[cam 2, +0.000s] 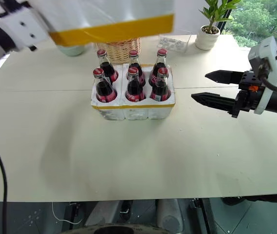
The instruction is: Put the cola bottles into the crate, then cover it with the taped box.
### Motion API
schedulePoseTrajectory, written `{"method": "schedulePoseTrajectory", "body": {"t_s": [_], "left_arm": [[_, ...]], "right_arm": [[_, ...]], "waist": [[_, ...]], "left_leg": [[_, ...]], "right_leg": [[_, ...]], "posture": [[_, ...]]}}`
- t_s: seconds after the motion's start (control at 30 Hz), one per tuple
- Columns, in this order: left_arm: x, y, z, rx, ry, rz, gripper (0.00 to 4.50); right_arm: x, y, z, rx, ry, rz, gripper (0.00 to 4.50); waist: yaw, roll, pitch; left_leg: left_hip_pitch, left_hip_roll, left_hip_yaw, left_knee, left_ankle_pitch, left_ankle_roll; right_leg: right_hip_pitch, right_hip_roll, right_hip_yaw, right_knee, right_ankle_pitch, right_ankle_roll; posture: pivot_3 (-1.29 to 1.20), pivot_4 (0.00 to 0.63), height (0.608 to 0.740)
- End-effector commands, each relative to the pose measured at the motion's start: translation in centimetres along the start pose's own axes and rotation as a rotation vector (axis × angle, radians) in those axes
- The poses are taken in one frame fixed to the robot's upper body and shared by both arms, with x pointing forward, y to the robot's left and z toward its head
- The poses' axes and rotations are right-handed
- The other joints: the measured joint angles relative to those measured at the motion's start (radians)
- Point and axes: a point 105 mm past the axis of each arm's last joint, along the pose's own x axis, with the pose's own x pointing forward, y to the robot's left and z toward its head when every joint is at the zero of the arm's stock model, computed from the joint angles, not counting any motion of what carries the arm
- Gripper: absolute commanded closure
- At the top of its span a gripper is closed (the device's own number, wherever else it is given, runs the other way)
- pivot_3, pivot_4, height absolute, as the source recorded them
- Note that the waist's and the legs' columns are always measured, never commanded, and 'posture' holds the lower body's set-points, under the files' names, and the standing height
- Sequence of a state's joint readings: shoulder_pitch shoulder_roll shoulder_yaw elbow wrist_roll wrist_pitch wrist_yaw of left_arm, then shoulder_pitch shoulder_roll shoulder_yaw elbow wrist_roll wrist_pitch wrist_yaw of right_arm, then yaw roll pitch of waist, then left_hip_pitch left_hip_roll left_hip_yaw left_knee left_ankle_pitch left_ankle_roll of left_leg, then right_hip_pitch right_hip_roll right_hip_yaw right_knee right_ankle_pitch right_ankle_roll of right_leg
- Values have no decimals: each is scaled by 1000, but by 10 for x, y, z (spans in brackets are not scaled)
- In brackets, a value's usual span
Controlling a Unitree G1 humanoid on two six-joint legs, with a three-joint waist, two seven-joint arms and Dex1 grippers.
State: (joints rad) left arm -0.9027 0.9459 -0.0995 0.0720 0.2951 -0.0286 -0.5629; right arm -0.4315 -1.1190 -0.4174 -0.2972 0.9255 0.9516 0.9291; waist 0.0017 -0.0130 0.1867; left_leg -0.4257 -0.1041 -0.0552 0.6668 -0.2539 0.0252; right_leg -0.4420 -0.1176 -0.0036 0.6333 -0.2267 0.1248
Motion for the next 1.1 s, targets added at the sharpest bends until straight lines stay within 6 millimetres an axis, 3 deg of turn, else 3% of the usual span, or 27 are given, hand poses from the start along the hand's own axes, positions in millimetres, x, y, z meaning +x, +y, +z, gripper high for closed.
{"method": "schedulePoseTrajectory", "body": {"t_s": [0.03,0.17,0.37,0.47,0.57,0.7,0.73,0.97,1.1], "left_arm": [[-7,1,11,84,15,-15,3442],[-16,-25,18,139,58,-103,3442],[-21,-37,28,227,56,-127,3442],[-20,-46,22,271,80,-131,3442],[-19,-58,21,259,77,-135,2390],[-18,-68,19,255,73,-138,339],[-20,-70,18,250,74,-139,40],[-46,-85,8,210,89,-184,40],[-68,-103,-8,318,81,-256,40]], "right_arm": [[-9,-2,14,-46,-52,-37,0],[-12,-2,13,-39,-57,-54,0],[-14,-3,12,-29,-68,-65,0],[-13,-3,12,-24,-74,-64,0],[-12,-2,11,-24,-76,-57,0],[-11,-3,11,-28,-76,-58,0],[-11,-3,11,-28,-75,-58,0],[-12,-4,10,-28,-69,-62,0],[-13,-5,7,-24,-68,-60,0]], "waist": [[-2,0,0],[4,0,0],[15,0,0],[12,0,0],[11,0,0],[12,0,0],[12,0,0],[10,0,0],[11,1,0]], "left_leg": [[0,0,0,0,0,0],[0,0,0,0,0,1],[0,0,0,0,-2,4],[0,0,0,1,-2,4],[1,0,0,0,-1,2],[1,0,0,0,-1,3],[1,0,0,0,-1,3],[1,1,0,0,-1,3],[1,2,0,-1,-2,3]], "right_leg": [[0,0,0,0,0,0],[1,1,0,0,0,0],[1,1,0,0,0,0],[2,1,0,-1,0,0],[1,1,0,0,0,0],[1,1,0,-1,0,0],[1,1,0,-1,0,0],[1,0,0,-1,0,0],[0,0,0,-1,0,0]], "posture": [[0,150,739],[0,150,739],[0,150,739],[0,150,739],[0,150,739],[0,150,739],[0,150,739],[0,150,739],[0,150,739]]}}
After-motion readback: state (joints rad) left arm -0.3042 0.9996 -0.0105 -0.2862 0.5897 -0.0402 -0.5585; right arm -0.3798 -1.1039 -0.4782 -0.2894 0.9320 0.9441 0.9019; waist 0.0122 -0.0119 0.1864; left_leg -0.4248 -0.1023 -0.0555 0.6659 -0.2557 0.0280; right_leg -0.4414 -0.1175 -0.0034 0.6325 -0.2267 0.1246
